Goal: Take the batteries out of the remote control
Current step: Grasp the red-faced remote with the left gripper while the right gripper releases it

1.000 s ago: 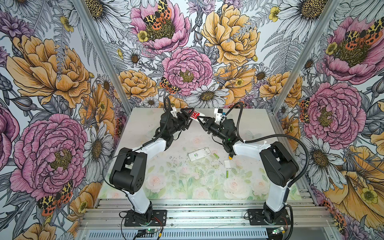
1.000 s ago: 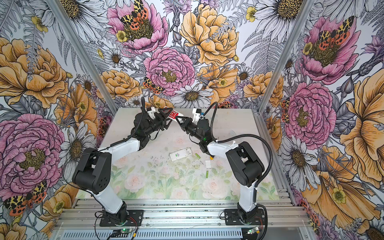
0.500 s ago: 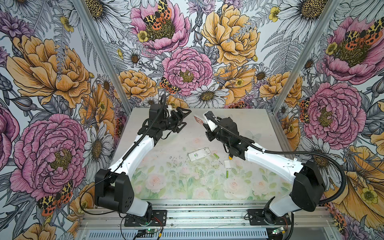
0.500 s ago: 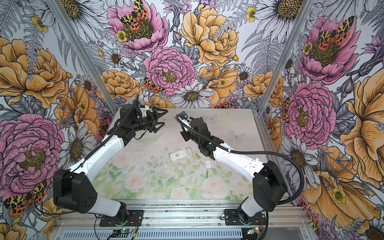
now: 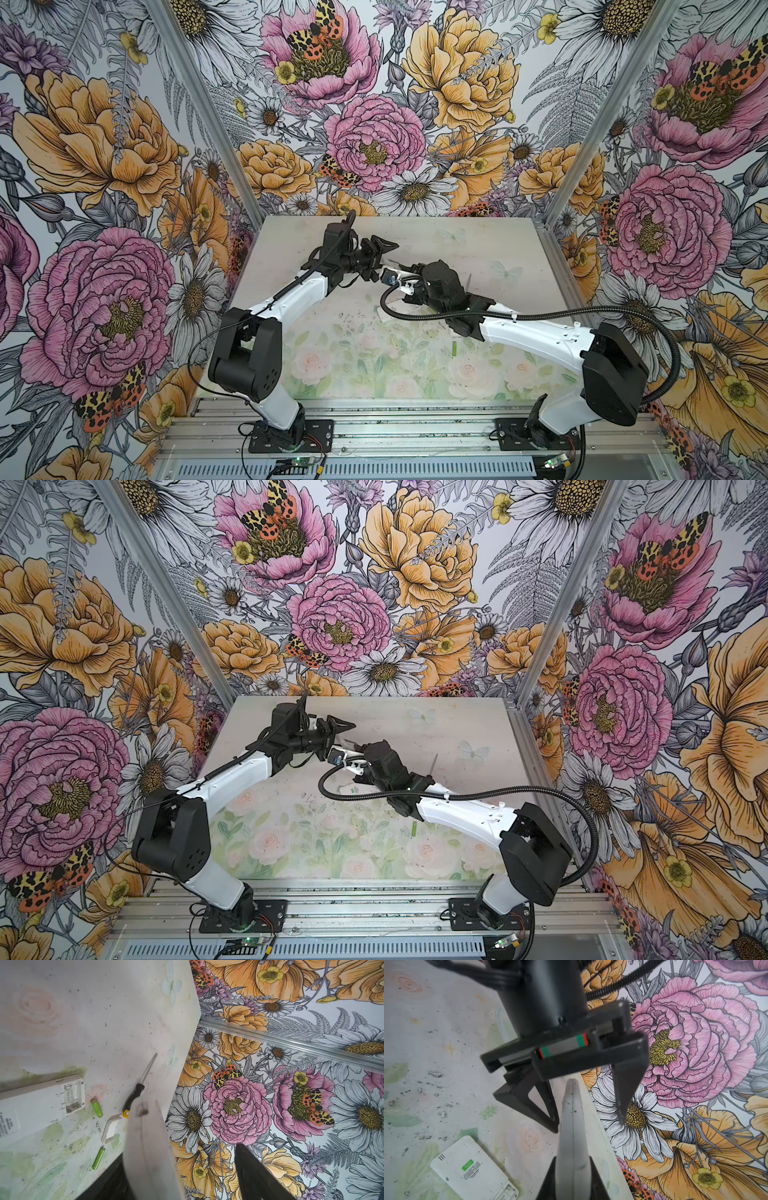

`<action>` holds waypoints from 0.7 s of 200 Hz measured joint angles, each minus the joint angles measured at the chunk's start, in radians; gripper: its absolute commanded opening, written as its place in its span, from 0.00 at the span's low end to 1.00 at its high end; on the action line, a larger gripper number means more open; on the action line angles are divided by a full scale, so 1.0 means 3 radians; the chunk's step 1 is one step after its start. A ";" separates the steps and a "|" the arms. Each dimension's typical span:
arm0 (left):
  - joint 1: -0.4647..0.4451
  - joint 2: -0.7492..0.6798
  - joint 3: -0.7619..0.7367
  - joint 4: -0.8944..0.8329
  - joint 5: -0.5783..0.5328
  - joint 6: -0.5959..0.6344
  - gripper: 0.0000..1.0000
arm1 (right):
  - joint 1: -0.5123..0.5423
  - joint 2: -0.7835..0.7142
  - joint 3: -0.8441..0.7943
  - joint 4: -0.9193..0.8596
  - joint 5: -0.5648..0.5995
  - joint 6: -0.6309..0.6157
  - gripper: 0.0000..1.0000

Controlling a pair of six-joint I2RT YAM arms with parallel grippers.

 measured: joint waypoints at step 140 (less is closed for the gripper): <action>0.0355 -0.0027 -0.0296 0.0351 -0.0333 -0.0139 0.00 | 0.0378 -0.0163 0.0094 -0.0628 0.0010 0.0603 0.67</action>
